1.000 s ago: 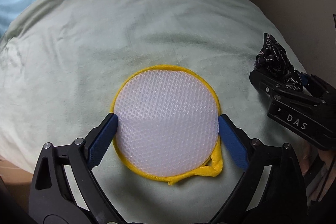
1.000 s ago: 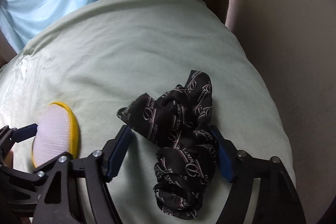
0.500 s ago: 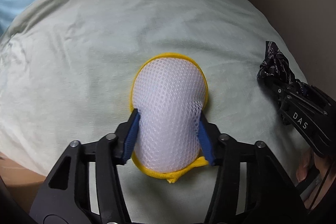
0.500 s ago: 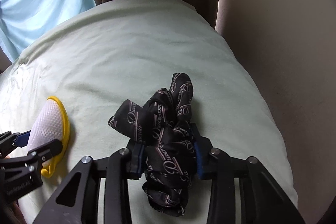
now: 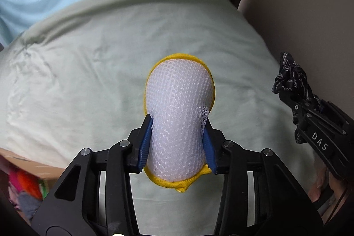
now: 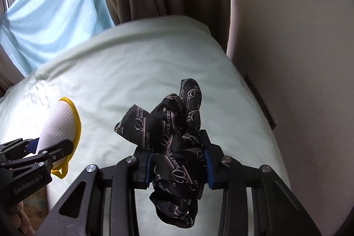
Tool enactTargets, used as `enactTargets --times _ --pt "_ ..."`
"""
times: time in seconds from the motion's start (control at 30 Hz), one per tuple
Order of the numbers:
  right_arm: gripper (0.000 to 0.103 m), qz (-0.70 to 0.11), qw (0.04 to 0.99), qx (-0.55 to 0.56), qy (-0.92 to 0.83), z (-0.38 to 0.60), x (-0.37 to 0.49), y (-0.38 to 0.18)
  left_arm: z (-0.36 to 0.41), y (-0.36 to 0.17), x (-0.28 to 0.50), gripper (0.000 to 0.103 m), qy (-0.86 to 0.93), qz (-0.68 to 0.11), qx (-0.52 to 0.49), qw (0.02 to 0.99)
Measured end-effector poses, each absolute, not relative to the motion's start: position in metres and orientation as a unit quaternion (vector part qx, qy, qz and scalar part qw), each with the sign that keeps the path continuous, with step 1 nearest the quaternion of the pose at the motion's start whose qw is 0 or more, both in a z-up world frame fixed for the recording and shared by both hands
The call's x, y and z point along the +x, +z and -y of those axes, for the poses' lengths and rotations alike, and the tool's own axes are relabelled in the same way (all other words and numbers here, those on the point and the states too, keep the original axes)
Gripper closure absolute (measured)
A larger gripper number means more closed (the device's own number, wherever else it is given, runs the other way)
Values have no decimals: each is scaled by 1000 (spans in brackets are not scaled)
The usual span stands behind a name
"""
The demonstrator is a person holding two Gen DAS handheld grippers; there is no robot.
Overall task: Organize soft objects
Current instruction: 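Carry the mesh pad and patterned scrunchie over the box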
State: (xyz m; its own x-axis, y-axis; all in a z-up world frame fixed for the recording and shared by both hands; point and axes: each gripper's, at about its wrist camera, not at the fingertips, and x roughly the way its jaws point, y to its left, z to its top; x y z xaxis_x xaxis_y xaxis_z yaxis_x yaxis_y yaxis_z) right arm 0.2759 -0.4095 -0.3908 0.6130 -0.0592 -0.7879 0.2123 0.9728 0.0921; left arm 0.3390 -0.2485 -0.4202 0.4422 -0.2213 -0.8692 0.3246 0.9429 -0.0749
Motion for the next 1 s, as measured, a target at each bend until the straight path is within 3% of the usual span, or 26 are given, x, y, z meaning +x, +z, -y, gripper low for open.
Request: enactTargets --times 0.53,0.8,1.0 --pt "70 -373 922 92 -38 325 221 -204 173 -232 277 65 -150 -422 3 894" --pt "70 -385 918 92 4 229 184 -162 68 -186 230 65 -111 -410 -25 905" --pt "70 -400 910 106 13 156 172 -158 -20 -186 211 65 -90 -422 -22 902"
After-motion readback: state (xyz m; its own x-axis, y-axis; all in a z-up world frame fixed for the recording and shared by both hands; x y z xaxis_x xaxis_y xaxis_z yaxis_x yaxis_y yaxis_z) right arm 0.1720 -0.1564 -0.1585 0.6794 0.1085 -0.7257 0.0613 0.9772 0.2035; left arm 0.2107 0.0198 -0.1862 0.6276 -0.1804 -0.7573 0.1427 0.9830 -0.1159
